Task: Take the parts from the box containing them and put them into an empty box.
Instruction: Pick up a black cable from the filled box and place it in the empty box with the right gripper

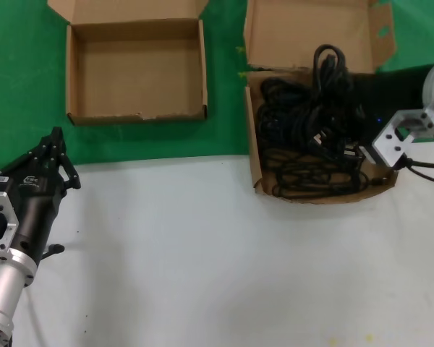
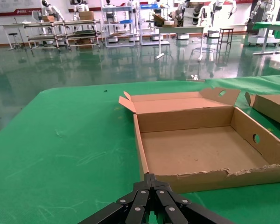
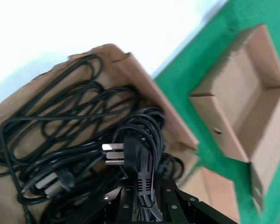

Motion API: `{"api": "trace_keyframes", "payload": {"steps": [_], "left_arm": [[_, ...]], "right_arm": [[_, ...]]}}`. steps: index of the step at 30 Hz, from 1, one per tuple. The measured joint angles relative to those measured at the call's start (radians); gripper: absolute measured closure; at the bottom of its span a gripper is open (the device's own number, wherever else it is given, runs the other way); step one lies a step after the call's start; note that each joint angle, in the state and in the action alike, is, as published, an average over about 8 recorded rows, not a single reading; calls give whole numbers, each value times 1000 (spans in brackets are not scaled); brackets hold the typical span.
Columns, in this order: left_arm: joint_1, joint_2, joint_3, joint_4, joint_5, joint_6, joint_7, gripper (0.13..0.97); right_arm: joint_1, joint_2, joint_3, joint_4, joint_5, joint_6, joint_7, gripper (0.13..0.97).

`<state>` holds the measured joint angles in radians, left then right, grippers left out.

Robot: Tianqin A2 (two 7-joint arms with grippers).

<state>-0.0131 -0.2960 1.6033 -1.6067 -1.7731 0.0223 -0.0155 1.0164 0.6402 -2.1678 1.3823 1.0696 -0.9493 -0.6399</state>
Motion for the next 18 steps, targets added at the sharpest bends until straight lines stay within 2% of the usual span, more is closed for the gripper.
{"api": "trace_keyframes", "payload": {"steps": [9,18], "left_arm": [[0,0,0,0,0,0,0,952],[0,0,0,0,0,0,0,952]], "right_arm": [[39,-17,33,153,-44,-21,128,879],[90,-172,13,181,-145,20,228,879]]}}
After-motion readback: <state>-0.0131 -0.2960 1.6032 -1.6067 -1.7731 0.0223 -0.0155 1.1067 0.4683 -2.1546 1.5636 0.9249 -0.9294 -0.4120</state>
